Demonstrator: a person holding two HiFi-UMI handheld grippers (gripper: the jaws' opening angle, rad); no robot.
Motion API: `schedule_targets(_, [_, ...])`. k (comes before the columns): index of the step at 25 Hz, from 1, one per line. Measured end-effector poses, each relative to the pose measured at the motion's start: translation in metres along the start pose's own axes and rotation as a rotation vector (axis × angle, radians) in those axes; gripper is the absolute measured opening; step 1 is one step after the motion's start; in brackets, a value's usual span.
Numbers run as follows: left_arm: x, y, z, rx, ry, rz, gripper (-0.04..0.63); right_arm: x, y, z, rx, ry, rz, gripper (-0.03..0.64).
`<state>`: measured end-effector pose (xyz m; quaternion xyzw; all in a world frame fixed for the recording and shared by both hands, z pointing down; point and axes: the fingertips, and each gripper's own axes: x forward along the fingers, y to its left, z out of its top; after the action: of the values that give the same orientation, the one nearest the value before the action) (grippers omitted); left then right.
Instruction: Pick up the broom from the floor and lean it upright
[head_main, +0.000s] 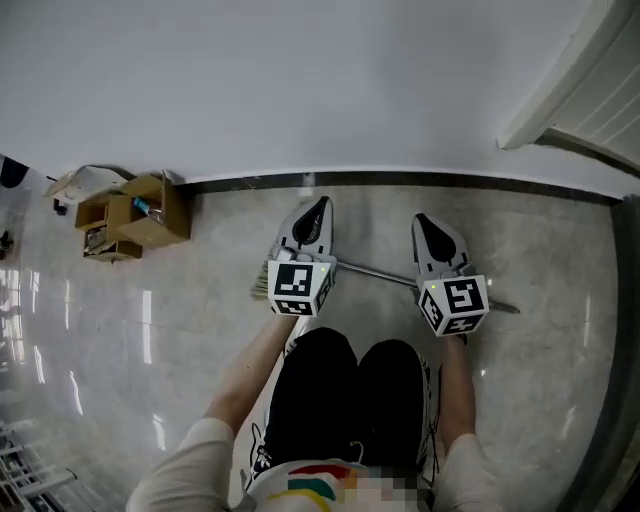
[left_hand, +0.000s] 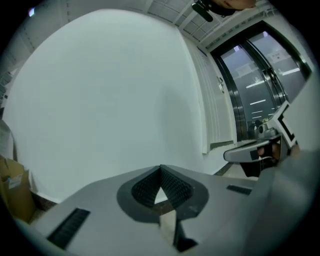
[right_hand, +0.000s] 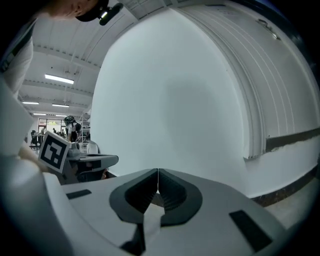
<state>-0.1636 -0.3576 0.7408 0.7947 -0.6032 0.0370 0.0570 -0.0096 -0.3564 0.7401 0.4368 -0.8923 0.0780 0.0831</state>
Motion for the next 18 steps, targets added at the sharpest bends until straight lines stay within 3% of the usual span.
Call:
schedule_targets(5, [0.045,-0.039,-0.065,0.068,0.066,-0.167,0.049,0.003,-0.037,-0.042,0.072,0.016,-0.034,0.012])
schedule_targets(8, [0.066,-0.077,-0.120,0.131,0.134,-0.361,0.190,-0.007,-0.056,-0.082,0.098,0.031,-0.047,0.012])
schedule_targets(12, [0.075,-0.128,-0.187,0.271,0.263,-0.632,0.193,-0.043,-0.081,-0.133,0.126,0.092,-0.109,0.012])
schedule_targets(18, [0.059,-0.202,-0.273,0.388,0.505,-1.014,0.193,-0.106,-0.104,-0.200,0.186,0.155,-0.215,0.012])
